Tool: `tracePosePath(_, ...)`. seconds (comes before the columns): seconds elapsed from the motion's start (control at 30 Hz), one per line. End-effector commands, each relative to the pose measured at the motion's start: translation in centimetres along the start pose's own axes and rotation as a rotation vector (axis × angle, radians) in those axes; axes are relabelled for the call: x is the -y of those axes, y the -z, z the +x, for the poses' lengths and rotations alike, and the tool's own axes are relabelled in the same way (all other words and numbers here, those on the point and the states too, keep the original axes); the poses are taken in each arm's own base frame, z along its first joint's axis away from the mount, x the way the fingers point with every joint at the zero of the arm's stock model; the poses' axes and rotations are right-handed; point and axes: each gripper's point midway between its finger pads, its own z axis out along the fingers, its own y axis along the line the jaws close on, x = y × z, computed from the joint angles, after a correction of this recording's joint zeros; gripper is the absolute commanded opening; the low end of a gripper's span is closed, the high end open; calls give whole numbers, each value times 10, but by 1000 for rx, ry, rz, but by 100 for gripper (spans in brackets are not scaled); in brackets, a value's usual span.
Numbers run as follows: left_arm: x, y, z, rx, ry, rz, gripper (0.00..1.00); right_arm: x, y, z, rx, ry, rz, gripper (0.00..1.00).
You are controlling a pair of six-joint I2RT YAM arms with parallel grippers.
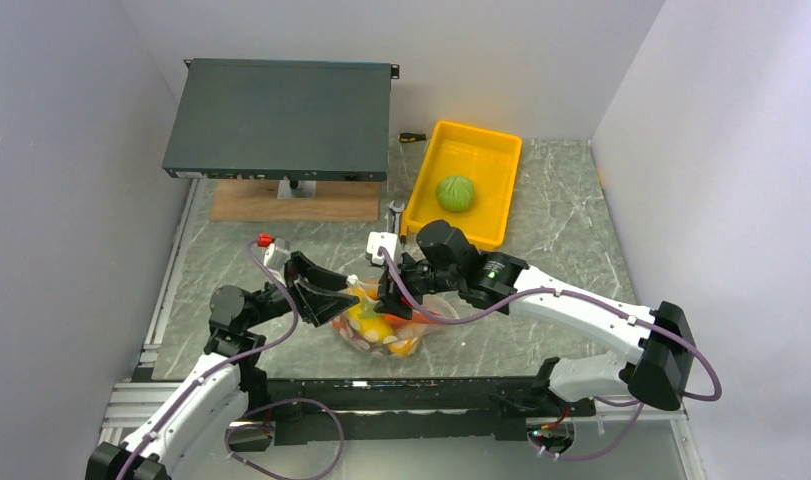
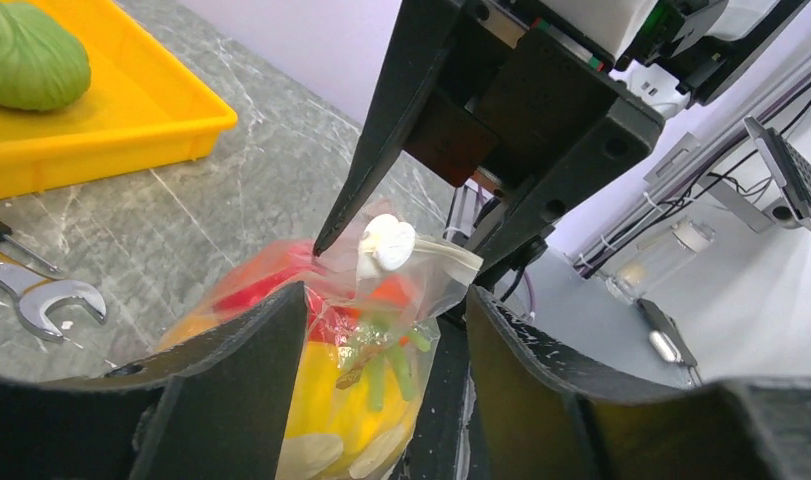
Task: Place the food in the zip-top bag and seal the zipper
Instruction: Zip the zipper food storage bag at the center of the board.
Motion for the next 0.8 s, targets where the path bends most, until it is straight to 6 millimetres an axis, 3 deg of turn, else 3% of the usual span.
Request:
tracePosePath(0.0, 9, -9, -7, -17, -60, 43, 59, -4, 10, -30, 93, 25, -10, 58)
tracePosePath(0.23, 4, -13, -10, -1, -62, 17, 24, -4, 14, -32, 87, 14, -3, 59)
tracePosePath(0.37, 3, -9, -14, 15, -94, -23, 6, 0, 14, -36, 78, -35, 18, 68)
tracePosePath(0.47, 1, -5, -17, 30, -117, -64, 3, 7, 12, -47, 74, -108, 53, 69)
tracePosePath(0.63, 5, -2, -22, 45, -136, -75, 2, 7, 16, -88, 157, -262, 54, 70)
tracePosePath(0.77, 8, -5, -21, 23, -124, -49, 2, -8, 10, -114, 188, -338, -57, 69)
